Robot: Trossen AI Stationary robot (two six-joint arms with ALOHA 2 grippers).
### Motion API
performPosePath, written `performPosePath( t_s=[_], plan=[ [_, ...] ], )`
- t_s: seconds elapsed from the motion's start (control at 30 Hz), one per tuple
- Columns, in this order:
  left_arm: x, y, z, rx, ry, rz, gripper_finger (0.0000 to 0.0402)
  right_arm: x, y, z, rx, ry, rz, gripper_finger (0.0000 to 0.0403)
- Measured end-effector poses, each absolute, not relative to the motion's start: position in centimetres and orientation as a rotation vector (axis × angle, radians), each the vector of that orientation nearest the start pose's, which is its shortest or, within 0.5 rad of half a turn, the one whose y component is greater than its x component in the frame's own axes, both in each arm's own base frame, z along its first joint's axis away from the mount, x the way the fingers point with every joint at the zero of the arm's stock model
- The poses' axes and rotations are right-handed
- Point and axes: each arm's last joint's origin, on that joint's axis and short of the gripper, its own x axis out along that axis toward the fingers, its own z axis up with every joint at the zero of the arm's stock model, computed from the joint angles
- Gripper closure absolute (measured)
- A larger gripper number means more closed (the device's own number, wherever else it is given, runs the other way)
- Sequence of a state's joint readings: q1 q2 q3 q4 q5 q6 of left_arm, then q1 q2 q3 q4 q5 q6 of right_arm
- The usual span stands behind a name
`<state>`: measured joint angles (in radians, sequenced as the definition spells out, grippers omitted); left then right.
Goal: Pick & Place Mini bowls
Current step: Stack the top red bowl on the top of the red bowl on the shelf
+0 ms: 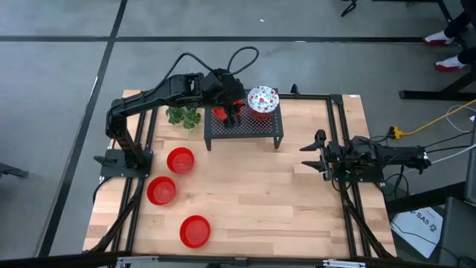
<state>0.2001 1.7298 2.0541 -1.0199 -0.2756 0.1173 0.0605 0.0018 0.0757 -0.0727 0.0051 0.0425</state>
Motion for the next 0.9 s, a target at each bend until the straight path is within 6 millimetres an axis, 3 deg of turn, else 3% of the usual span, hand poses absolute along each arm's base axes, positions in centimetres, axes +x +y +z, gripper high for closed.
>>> performPosePath(
  t_s=[0.27,0.43,0.53,0.9],
  plan=[
    [34.0,7.7,43.7,0.137,0.729,0.415,0.0258,9.2,0.6,19.5,-0.027,-0.135,0.06,0.0166],
    [34.0,7.7,43.7,0.137,0.73,0.415,0.0258,9.1,0.5,19.7,-0.03,-0.164,0.052,0.0166],
    [34.0,7.7,43.7,0.137,0.73,0.415,0.0258,9.4,0.5,19.1,-0.036,-0.271,0.046,0.0166],
    [34.0,7.7,43.7,0.137,0.729,0.415,0.0258,9.5,-0.3,18.3,-0.06,-0.186,-0.124,0.0166]
  ],
)
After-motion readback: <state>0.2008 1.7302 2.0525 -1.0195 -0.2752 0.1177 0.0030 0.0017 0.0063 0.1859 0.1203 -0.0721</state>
